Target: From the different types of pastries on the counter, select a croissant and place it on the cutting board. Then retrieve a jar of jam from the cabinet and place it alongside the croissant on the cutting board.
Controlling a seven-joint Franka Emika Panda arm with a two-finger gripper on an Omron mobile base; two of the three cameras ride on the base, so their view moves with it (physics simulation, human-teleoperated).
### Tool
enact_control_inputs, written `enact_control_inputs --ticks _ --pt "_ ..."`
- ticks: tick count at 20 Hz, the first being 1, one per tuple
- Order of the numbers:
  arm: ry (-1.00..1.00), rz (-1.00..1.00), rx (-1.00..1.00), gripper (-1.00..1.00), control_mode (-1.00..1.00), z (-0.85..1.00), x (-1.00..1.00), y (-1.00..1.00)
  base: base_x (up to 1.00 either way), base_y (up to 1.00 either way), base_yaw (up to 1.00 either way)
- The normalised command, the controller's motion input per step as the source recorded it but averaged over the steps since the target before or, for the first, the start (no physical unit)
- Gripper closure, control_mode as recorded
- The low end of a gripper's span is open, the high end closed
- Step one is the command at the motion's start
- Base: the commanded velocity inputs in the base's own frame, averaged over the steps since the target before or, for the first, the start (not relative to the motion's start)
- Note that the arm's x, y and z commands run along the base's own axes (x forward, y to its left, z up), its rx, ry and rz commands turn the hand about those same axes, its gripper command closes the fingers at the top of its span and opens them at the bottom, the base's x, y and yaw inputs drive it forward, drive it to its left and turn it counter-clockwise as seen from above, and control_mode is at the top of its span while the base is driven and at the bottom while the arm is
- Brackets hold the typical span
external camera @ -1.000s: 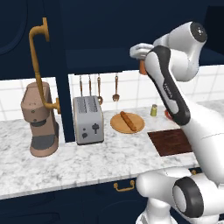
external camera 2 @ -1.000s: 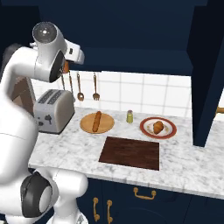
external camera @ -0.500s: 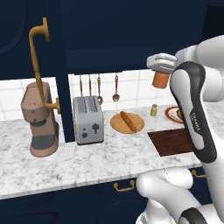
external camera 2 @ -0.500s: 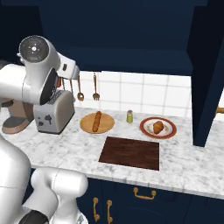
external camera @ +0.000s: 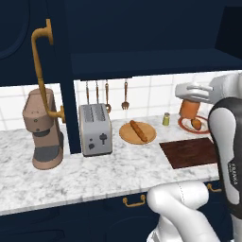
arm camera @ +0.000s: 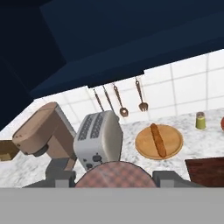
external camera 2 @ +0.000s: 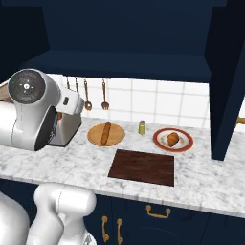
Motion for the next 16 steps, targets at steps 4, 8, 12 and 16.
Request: enact_control_inputs --ticks 4,8,12,16 --pt "0.0 0.0 0.0 1.0 -1.0 -0.7 -0.03 -0.01 0.0 0.0 0.0" --pt "0.0 0.0 0.0 1.0 -1.0 -0.76 0.01 -0.04 0.0 0.0 0.0" --pt "-0.02 0.03 0.0 1.0 -1.0 -0.64 0.03 -0.23 0.0 0.0 0.0" --pt "-0.02 0.02 0.0 1.0 -1.0 -0.48 0.09 -0.26 0.0 0.0 0.0"
